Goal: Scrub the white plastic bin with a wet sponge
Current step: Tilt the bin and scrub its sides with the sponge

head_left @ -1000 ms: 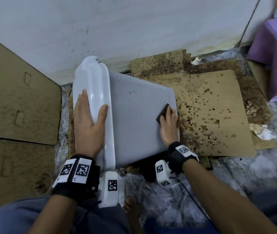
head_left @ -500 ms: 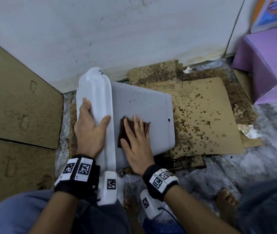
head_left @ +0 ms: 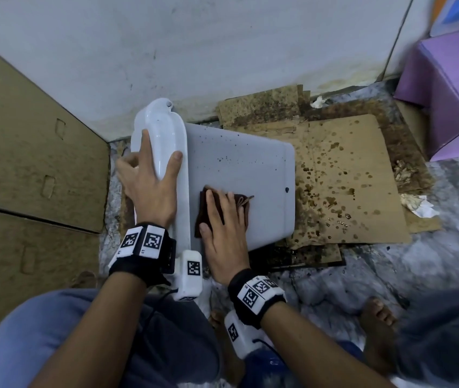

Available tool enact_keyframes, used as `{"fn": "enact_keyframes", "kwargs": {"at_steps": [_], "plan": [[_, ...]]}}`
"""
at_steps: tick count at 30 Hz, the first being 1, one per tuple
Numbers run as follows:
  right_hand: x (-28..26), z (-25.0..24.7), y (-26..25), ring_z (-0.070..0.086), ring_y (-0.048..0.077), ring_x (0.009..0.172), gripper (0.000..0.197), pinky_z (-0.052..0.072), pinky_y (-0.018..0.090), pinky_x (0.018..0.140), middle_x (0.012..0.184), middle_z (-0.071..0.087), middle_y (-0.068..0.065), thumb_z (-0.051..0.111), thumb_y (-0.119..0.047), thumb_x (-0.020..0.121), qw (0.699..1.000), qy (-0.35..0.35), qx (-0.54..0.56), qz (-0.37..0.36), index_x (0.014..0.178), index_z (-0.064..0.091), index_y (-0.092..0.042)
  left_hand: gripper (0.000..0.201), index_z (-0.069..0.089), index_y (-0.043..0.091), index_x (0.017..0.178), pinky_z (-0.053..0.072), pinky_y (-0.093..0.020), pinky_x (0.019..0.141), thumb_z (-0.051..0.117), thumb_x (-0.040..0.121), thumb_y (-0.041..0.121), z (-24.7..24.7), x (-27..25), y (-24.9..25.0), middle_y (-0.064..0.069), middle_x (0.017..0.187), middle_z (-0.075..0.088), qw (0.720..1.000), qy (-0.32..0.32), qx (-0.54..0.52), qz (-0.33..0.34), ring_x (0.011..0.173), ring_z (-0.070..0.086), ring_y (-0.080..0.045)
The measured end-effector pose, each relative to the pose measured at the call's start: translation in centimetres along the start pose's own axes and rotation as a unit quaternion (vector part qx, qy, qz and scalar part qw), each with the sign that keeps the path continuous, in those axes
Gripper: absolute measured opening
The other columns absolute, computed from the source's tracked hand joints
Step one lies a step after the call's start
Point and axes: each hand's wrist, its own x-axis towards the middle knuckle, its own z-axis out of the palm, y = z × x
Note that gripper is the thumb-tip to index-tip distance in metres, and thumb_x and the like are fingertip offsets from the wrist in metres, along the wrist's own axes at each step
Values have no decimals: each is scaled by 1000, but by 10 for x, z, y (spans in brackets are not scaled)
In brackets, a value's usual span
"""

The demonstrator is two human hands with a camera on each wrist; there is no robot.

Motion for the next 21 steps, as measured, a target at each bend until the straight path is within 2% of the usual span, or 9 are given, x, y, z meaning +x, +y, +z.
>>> {"fn": "enact_keyframes", "kwargs": {"at_steps": [2,3,5,7,10,14,17,21], "plan": [[5,2,1,-12,17,149,59,-6,46,120,163,-6,-1,24,-34,101,1000,-6,-5,-9,153,-2,-30,73,34,28,153,24,-37,119,55,88,56,0,2,-2,-7,148,25,1000,-9,-25,8,141,27,-23],[9,2,0,-14,17,149,59,-8,46,120,162,-9,0,23,-35,100,1000,-4,-11,-13,153,-4,-30,71,31,27,154,20,-35,121,56,92,52,0,2,-2,-5,157,20,999,-18,-28,15,147,20,-20],[24,-2,-4,-14,19,149,60,-8,47,119,162,-10,1,23,-36,100,1000,9,-15,-25,152,-5,-28,69,26,26,156,13,-29,122,55,96,46,1,1,0,1,164,16,999,-37,-32,16,151,13,-12],[47,-8,-8,-13,21,149,59,-7,49,119,162,-8,2,23,-37,100,999,18,-22,-43,153,-1,-26,69,25,25,156,14,-26,121,55,97,44,2,0,1,4,163,22,998,-37,-39,17,150,16,-7],[86,-20,-9,-8,24,150,58,-4,53,119,163,-2,4,23,-39,100,995,34,-51,-73,154,8,-24,68,28,23,155,17,-29,122,56,96,44,2,0,1,6,161,27,998,-25,-49,20,149,20,-6],[126,-34,-3,-9,27,149,57,-2,59,116,163,-1,5,24,-42,100,993,40,-59,-90,154,13,-28,69,28,24,155,19,-30,122,56,95,46,4,1,-2,6,161,28,999,-22,-44,23,148,22,-7],[129,-35,-5,-11,27,149,56,-4,58,117,163,-3,5,26,-42,100,995,53,-34,-72,154,13,-30,69,28,24,155,19,-32,122,55,95,46,6,3,-1,5,161,28,999,-23,-38,30,148,22,-8],[101,-24,-6,-11,23,149,56,-6,57,117,163,-2,2,22,-41,100,998,51,9,-42,154,9,-29,69,27,22,155,20,-36,121,54,96,45,8,5,1,1,161,29,999,-20,-21,41,149,22,-12]]}}
